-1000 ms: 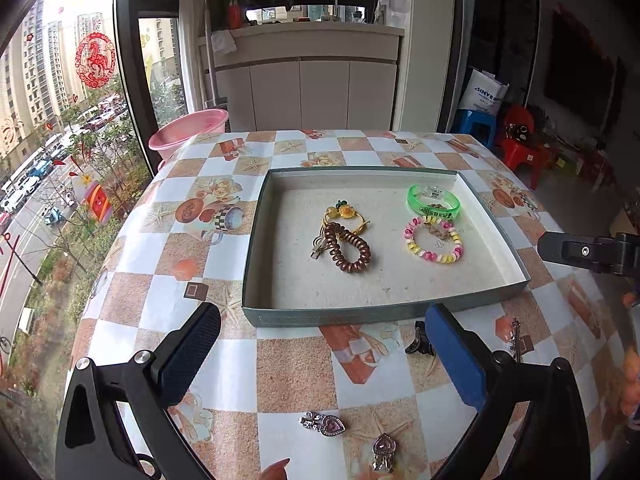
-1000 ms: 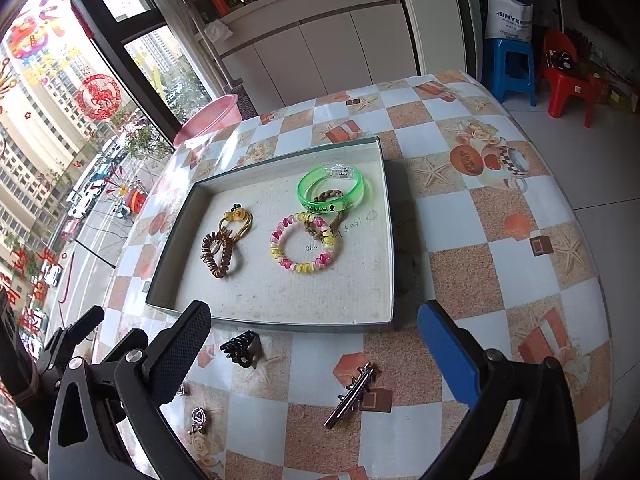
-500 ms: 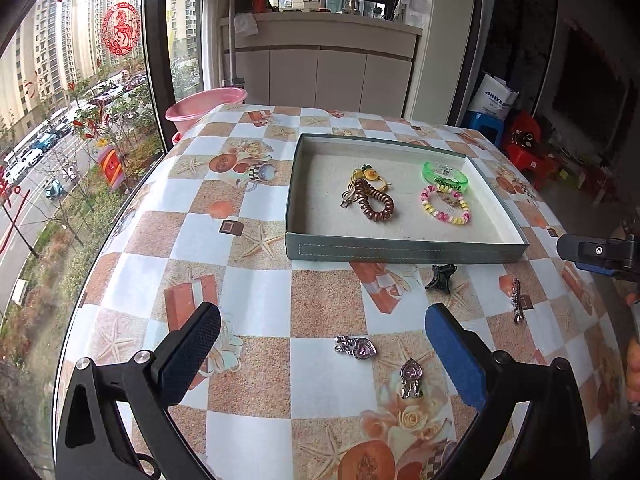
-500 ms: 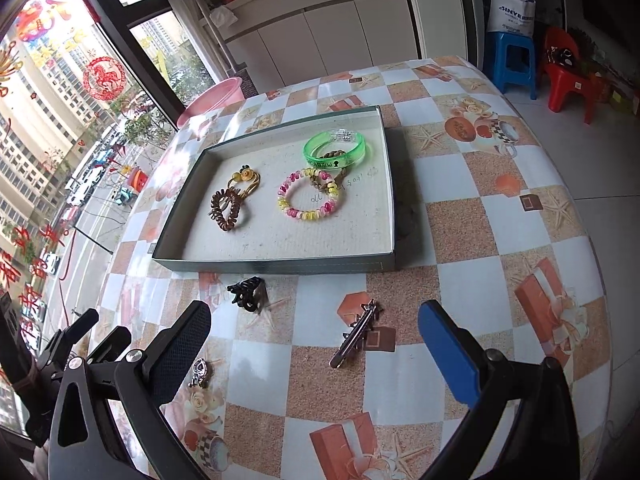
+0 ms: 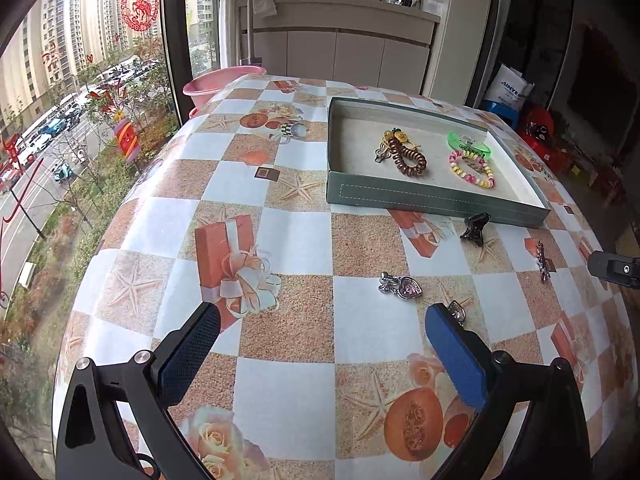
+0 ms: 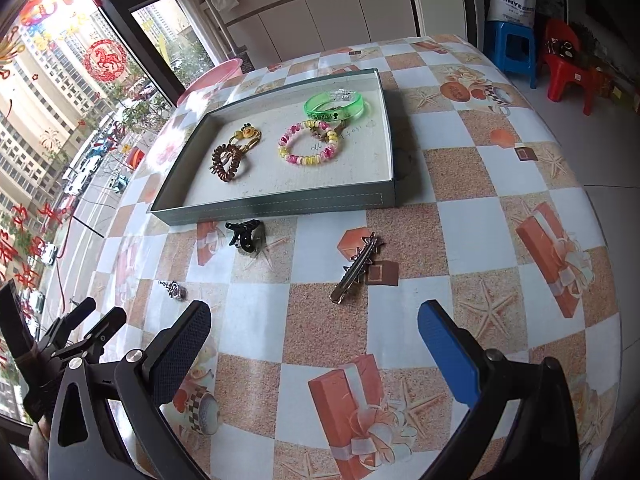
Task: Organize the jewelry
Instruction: 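Withdraw both tools from the tray toward the silver pieces on the table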
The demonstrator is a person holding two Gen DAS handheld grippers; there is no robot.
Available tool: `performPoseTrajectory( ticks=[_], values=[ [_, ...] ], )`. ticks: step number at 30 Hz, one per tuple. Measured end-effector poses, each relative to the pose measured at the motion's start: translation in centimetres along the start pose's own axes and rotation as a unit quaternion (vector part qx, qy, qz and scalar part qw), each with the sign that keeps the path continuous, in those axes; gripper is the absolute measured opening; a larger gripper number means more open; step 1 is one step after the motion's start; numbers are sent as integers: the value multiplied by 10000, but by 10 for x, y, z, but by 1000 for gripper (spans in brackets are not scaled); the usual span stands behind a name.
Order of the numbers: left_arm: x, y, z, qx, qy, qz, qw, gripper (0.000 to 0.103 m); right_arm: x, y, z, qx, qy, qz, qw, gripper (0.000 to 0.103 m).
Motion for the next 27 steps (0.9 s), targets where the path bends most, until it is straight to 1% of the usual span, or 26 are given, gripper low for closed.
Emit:
performPoseTrajectory(
  ticks=[5,9,15,18,27],
  values=[
    [8,7,8,174,-85,13,9998,103,8,6,21,-82,-165,166,9997,103],
    [16,14,10,264,-161,56,9995,103,14,12,29,-38,-248,270,9993,103],
    [29,22,9,266,-279,132,9992,103,24,18,29,45,-250,497,9984,103],
    [35,25,7,297,-302,99,9991,103,28,21,27,113,-242,576,9980,103],
    [43,36,-2,460,-251,106,9986,103,42,26,23,282,-220,815,9960,103]
  ],
)
Point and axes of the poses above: each gripper's, at about its wrist camera, not at the fingertips, and x roughly the way its jaws point, y to its right, z to its underside, the point moved 8 cm from there along x, roughly the way its jaws point, and after that the axes turned 4 degrees about -z, right-handed, at the moved point
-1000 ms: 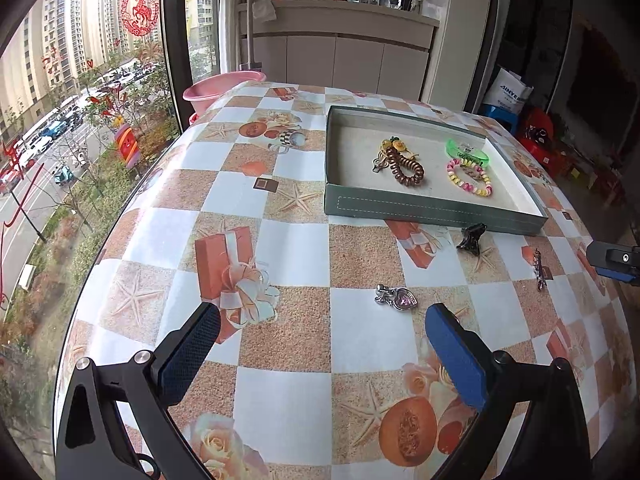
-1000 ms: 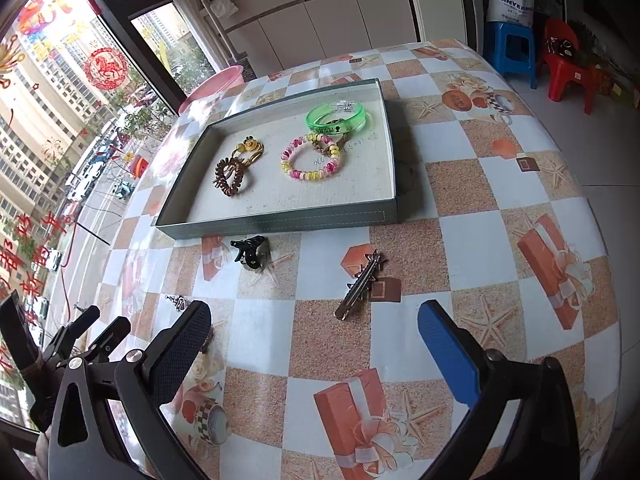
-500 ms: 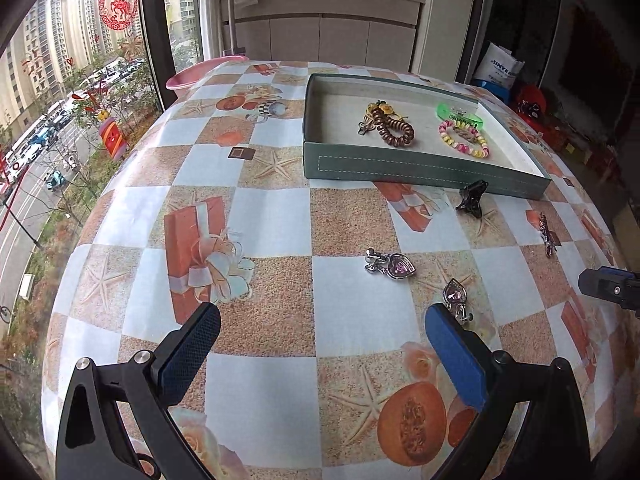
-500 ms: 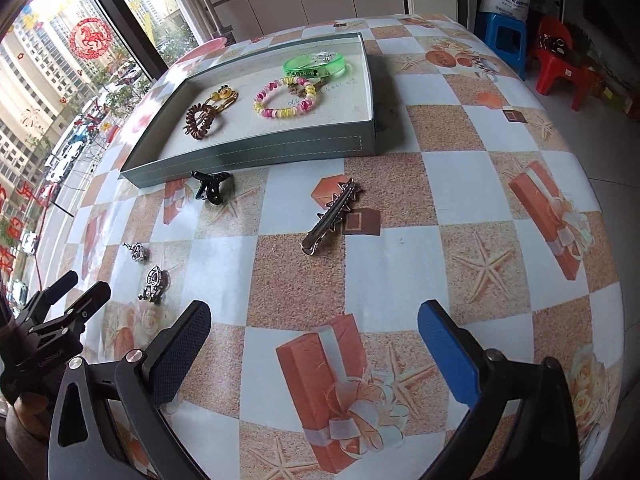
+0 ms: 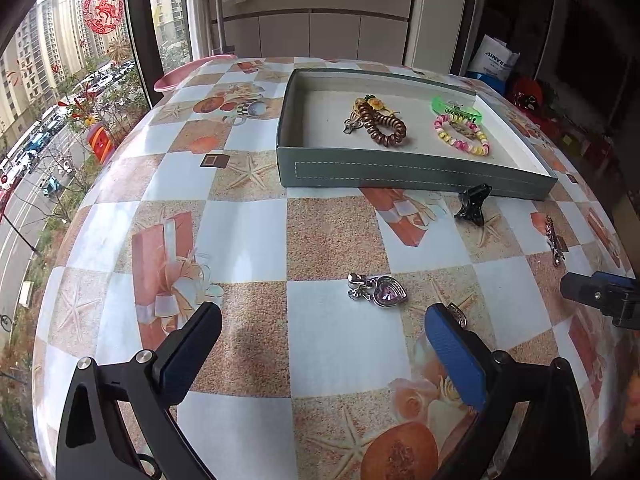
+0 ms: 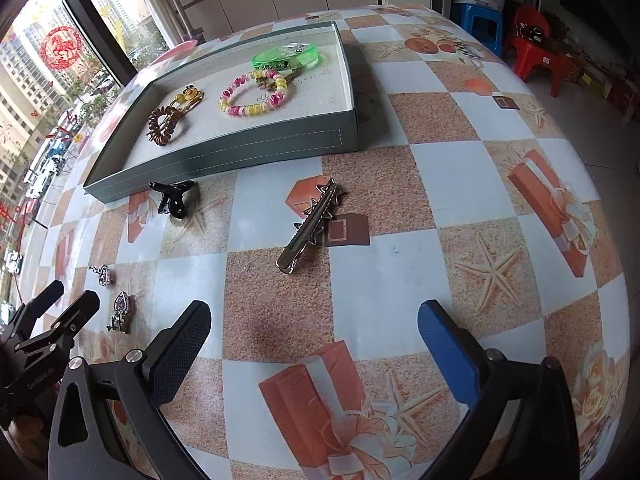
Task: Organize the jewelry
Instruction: 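Withdraw both tools from the tray toward the silver pieces on the table, then grasp the silver heart pendant with the left tool while the right tool grasps the silver hair clip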
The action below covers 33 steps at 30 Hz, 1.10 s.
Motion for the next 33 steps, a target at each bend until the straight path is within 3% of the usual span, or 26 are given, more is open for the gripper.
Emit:
performPoseTrajectory(
  ticks=[6,8,15,18,21,26,33],
  values=[
    [9,8,0,147,-104,-16,9998,99,8,-7,-7,-163,38,220,9996,101],
    [11,10,1,204,-130,-16,9997,91,10,-10,-10,-266,56,317,9991,96],
    [11,18,-1,285,-95,1,9995,90,15,-18,-21,-412,108,473,9980,86],
    [10,23,-2,338,-75,78,9994,79,16,-21,-23,-583,123,609,9964,75],
    [9,27,-2,386,-79,109,9992,74,15,-22,-24,-619,139,596,9962,65],
    [6,37,-2,520,-66,239,9983,46,14,-22,-27,-688,102,561,9960,49],
    [2,41,-2,535,-44,388,9978,45,13,-22,-27,-728,77,470,9962,13]
  ],
)
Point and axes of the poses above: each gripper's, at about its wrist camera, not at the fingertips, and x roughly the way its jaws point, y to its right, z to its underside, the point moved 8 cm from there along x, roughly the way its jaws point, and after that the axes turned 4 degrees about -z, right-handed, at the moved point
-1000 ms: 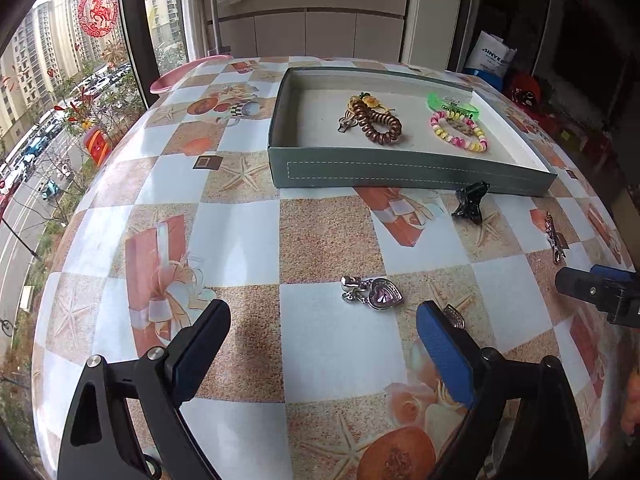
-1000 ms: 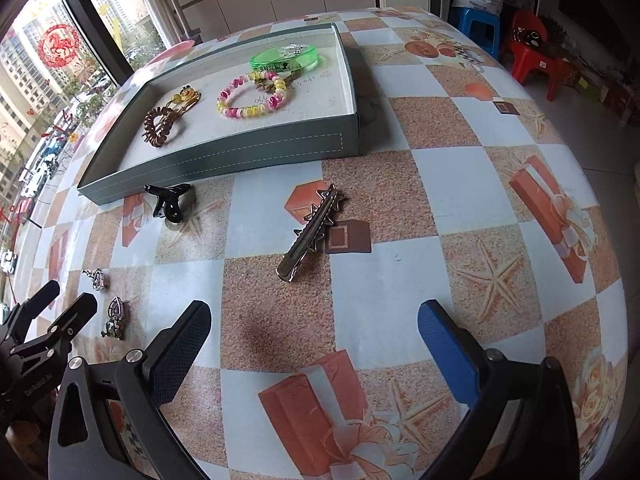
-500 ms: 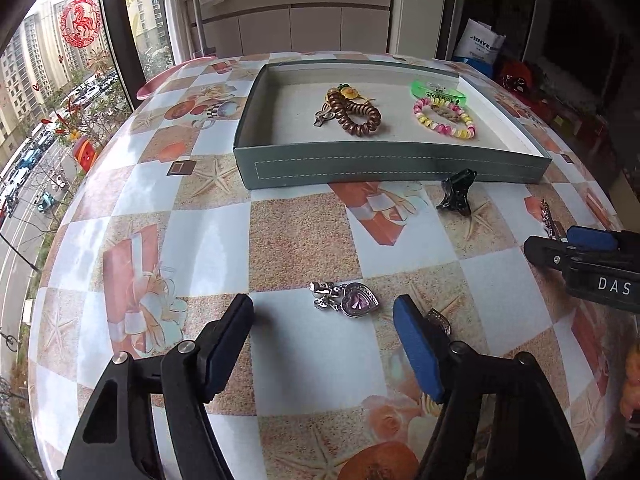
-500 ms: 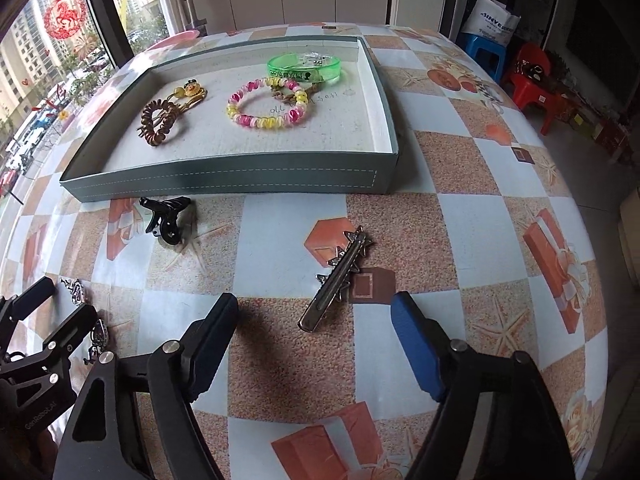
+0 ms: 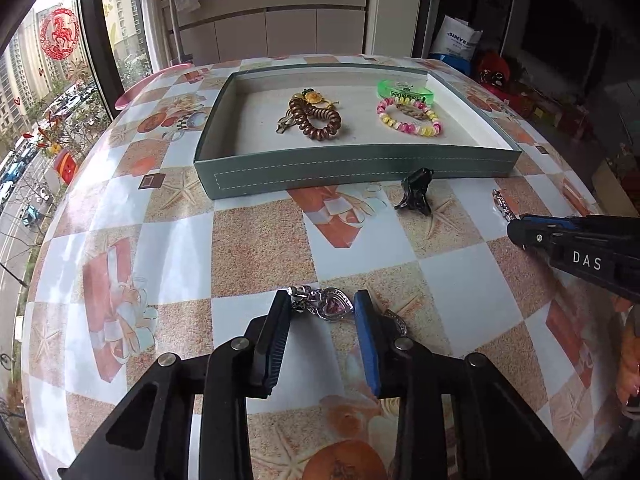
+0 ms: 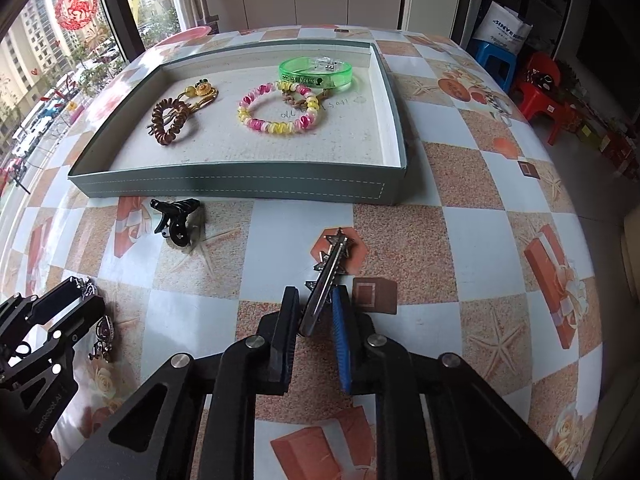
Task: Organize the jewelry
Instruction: 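Grasp the silver heart pendant with the left tool while the right tool grasps the silver hair clip, then carry the pendant with the left tool while the right tool carries the hair clip into the tray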
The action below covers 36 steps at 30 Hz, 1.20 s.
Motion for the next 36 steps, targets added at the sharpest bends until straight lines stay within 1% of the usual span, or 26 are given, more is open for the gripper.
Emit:
performPoseTrajectory(
  ticks=[1,8,9,10,14,17,19,23,24,25,26,27,28,30,33,36],
  values=[
    [-1,0,0,-17,5,40,10000,29,0,1,0,41,4,-48,10000,11],
    [-8,-8,-3,-131,22,103,9999,28,-7,8,5,257,62,-402,9988,11],
    [-9,-8,-3,-131,26,117,9998,18,-9,9,5,276,81,-443,9986,11],
    [-9,-9,-3,-138,14,137,9998,14,-10,9,5,288,96,-465,9985,11],
    [-12,-10,-4,-208,17,189,9996,14,-17,10,7,316,150,-566,9978,11],
    [-16,-11,-5,-229,56,28,9997,14,-19,11,8,333,168,-611,9974,11],
    [-21,-15,-8,-320,142,-90,9993,14,-21,12,8,348,198,-642,9971,11],
    [-22,-22,-10,-594,68,-57,9982,15,-23,15,10,373,221,-696,9966,11],
    [-21,-25,-10,-644,72,-90,9979,20,-23,16,10,381,218,-699,9966,11],
    [-21,-27,-10,-684,75,-127,9975,60,-23,17,11,395,215,-705,9965,11],
    [-21,-30,-9,-750,71,-197,9970,92,-22,17,12,406,204,-709,9964,11],
    [-24,-34,-10,-852,193,-333,9956,103,-21,18,13,412,191,-711,9964,11],
    [-27,-36,-10,-856,280,-385,9952,103,-20,18,13,406,181,-717,9964,11],
    [-26,-36,-11,-818,194,-366,9958,103,-17,17,16,362,142,-716,9967,11],
    [-20,-37,-14,-792,130,-573,9951,103,-12,17,17,357,57,-728,9967,12],
    [-4,-33,-13,-785,-141,-504,9955,103,-10,17,16,316,65,-645,9974,13]
  ],
)
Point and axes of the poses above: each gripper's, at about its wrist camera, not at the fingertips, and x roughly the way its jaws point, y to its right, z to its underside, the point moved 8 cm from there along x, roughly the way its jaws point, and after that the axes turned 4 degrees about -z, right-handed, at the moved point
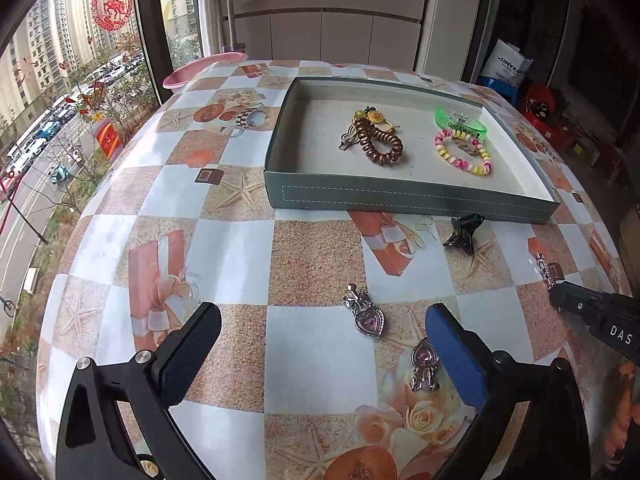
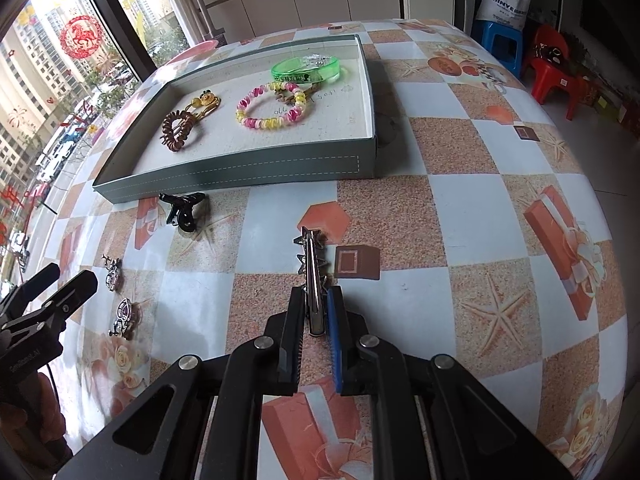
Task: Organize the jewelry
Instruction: 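Carry the pendant with the left tool while the right tool carries the hair clip into the tray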
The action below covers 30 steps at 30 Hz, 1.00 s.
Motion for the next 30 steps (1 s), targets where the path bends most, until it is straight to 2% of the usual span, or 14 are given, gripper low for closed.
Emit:
performPoseTrajectory(
  ticks=[3,4,5,6,8,9,11,12,13,14,17,22,30],
  values=[
    [12,4,1,-1,-137,-33,9999,103,2,-2,-3,-83,3,63,9999,24],
    [13,6,1,-1,-160,-16,9999,101,2,-3,-4,-110,14,108,9999,34],
    [15,7,2,5,-205,-5,9998,99,2,-3,-5,-141,24,147,9998,40],
    [17,9,3,12,-235,3,9997,99,3,-3,-7,-176,30,182,9997,42],
    [18,13,5,42,-247,-11,9997,92,5,-3,-9,-266,42,304,9992,42],
    [19,15,6,83,-281,-38,9996,83,6,-3,-10,-314,45,374,9988,42],
    [17,20,7,181,-207,-47,9996,75,8,-4,-12,-433,42,495,9978,42],
    [15,24,7,248,-165,37,9996,59,9,-6,-11,-525,23,579,9969,42],
    [13,28,7,352,-141,70,9993,39,10,-8,-11,-620,13,640,9960,36],
    [12,31,7,436,-137,80,9989,31,9,-10,-11,-681,16,608,9958,17],
    [9,34,8,470,-114,220,9986,30,7,-8,-9,-572,24,513,9970,17],
    [-10,30,5,445,107,393,9982,30,-5,1,-6,-120,138,19,9998,17],
    [-54,20,-30,462,594,515,9958,30,-40,3,-23,135,408,-474,9980,17]
  ],
)
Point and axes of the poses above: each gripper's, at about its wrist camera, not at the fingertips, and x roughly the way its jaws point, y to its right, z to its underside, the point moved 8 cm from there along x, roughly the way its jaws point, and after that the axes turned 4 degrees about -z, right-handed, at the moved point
